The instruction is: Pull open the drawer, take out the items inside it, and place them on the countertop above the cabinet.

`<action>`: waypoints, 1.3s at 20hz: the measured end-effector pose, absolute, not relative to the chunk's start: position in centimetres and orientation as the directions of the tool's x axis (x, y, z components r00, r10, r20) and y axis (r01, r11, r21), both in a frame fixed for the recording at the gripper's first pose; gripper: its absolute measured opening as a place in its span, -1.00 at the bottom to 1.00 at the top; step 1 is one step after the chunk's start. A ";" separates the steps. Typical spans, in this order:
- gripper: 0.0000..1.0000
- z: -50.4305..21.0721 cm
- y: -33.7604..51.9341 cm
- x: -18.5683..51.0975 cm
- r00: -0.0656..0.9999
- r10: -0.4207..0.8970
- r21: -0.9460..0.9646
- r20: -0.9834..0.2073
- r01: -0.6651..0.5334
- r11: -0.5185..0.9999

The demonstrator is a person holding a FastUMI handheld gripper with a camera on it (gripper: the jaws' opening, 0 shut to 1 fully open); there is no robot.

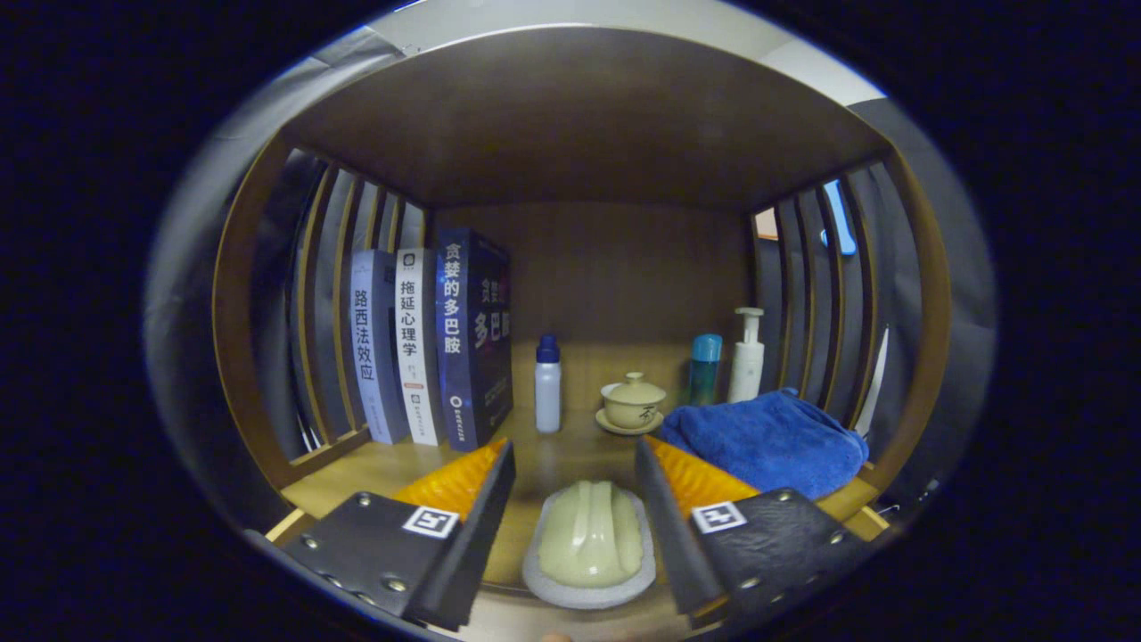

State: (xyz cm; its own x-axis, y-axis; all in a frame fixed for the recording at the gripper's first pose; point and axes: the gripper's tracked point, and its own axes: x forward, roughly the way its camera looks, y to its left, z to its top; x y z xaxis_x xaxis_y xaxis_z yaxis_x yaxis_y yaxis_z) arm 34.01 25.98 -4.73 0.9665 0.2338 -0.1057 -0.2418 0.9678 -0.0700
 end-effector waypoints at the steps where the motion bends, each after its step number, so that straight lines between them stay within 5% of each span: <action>1: 0.73 -4.5 26.1 33.7 0.966 0.245 -0.073 -0.085 -0.251 0.965; 6: 0.72 -3.3 26.5 32.7 0.959 0.284 -0.069 0.001 -0.283 0.957; 26: 0.71 -4.3 26.5 32.9 0.956 0.293 -0.043 -0.020 -0.294 0.955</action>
State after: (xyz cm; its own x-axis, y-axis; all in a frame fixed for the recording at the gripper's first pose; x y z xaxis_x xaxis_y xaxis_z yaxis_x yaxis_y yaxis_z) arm 32.95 26.50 -4.35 0.9558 0.2933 -0.0197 -0.2939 0.9548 -0.0434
